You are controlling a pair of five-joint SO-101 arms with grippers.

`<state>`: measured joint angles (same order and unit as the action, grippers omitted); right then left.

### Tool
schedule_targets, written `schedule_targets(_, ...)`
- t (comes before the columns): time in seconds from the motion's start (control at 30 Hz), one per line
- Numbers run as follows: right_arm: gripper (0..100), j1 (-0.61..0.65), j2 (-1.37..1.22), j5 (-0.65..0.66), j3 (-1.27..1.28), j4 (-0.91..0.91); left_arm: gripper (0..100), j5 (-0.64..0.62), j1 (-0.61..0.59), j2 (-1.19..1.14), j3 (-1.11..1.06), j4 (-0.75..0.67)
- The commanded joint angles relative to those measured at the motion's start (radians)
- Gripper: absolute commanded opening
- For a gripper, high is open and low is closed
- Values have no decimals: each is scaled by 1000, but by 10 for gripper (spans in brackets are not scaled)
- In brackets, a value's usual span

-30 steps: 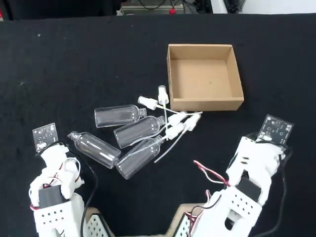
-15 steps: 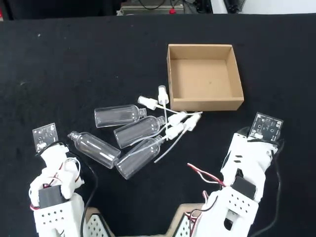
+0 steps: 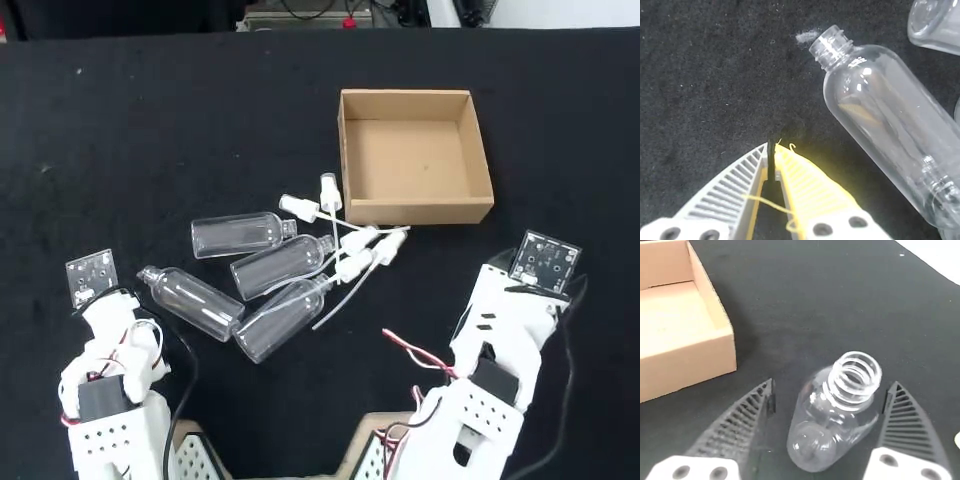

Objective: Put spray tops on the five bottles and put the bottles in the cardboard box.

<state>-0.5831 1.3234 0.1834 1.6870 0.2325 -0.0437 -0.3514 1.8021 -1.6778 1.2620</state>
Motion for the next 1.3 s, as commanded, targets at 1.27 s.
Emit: schedule_targets(1.27,182,-178,-5,-66,-131,118,30,2,8,3,-22,3)
